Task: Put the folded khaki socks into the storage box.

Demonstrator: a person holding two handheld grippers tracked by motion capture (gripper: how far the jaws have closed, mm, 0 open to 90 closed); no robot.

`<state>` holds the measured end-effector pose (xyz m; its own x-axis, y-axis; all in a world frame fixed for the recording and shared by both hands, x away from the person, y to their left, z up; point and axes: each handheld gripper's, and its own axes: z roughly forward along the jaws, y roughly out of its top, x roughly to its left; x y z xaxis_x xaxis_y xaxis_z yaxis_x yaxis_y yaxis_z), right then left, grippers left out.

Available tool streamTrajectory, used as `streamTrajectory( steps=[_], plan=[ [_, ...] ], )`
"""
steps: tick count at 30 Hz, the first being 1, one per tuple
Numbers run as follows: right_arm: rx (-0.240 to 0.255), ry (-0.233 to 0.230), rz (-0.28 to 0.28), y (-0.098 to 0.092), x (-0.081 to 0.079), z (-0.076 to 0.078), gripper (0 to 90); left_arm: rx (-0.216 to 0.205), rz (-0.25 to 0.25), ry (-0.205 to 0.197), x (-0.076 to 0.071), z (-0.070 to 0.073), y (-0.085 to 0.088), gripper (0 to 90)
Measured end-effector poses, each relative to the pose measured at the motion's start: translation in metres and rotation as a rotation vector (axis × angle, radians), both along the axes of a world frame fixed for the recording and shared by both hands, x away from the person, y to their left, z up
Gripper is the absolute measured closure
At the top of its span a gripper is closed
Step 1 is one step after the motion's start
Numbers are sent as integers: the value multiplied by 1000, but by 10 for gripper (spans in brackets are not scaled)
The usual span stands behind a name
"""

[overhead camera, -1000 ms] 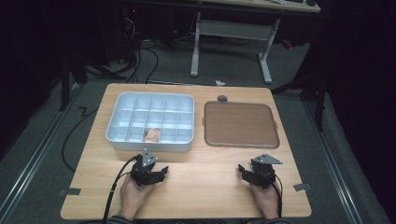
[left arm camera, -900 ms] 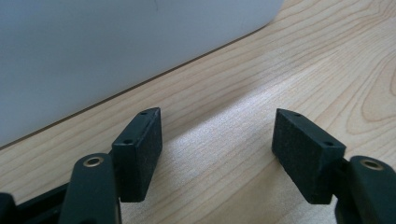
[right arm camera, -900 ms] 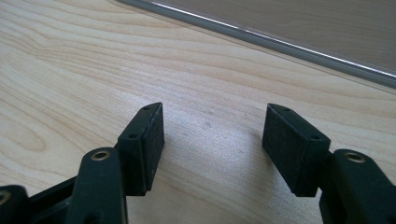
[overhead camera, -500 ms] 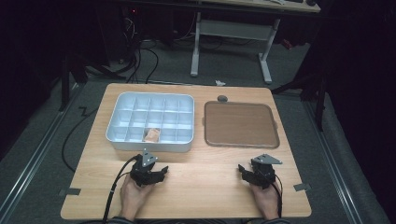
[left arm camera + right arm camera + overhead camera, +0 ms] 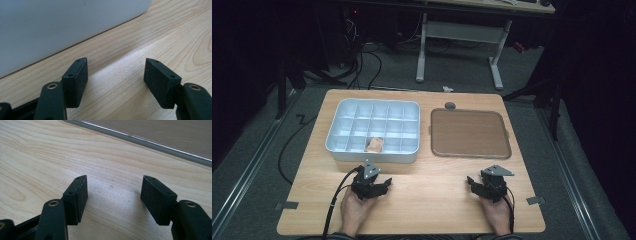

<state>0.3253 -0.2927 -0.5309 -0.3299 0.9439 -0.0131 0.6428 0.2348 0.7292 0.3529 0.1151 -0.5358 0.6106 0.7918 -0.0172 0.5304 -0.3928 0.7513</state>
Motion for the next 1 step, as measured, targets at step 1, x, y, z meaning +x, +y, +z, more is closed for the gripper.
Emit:
streamTrajectory(
  steps=[1],
  plan=[
    [1,1,0,0,0,0,386,0,0,0,0,0,0,367]
  ],
)
